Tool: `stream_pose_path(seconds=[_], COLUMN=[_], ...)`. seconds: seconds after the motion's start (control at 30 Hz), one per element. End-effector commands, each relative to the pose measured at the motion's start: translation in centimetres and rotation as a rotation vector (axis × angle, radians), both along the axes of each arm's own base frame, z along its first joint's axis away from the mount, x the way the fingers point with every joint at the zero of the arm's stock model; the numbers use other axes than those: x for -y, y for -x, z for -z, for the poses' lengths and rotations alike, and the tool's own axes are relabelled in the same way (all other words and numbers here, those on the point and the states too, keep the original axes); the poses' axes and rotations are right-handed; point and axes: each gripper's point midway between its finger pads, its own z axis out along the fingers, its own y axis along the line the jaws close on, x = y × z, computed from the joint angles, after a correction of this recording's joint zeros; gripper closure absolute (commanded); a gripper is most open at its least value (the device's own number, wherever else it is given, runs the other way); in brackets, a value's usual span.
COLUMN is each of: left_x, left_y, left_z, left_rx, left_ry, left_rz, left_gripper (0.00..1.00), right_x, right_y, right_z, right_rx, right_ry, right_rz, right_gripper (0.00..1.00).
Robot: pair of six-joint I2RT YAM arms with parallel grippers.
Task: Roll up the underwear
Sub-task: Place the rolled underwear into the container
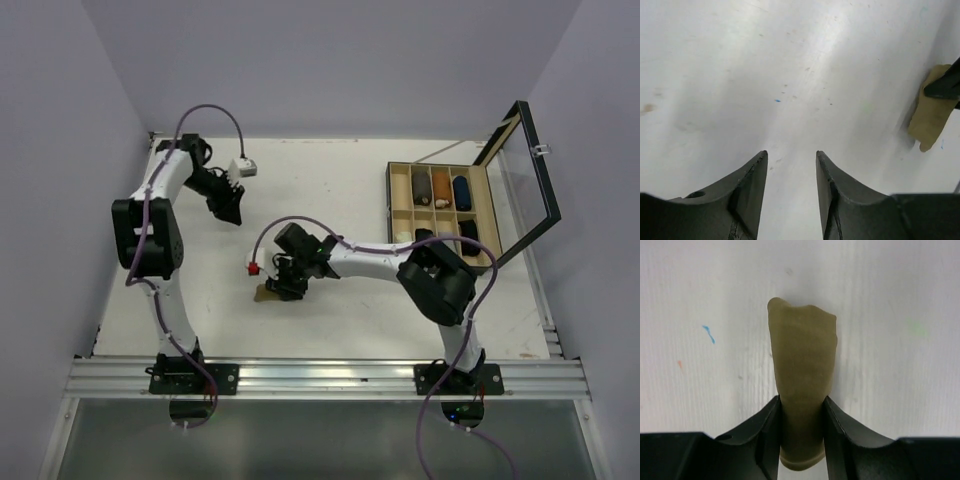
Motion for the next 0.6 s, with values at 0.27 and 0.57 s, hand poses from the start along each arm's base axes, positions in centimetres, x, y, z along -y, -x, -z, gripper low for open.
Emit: stream_pose_path(seconds=[0.27,0.57], left_x=[1.6,-0.2], left_y=[-3.7,-5.1], left_z=[-19.5,-25.1], left_rx=[0.671,0.703], left_ry=[0.233,0.279], left_rz=[-0.238,-0.567], left_gripper=[0.0,0.0], right_x=[5.4,17.9], right_y=[-6.8,-20.5], right_z=[-10.4,-17.2], right_rx=[-0.317,-0.233], right_ry=[-0.237,-0.429], right_rz=[0.42,0.899], right_gripper=[1.0,1.0])
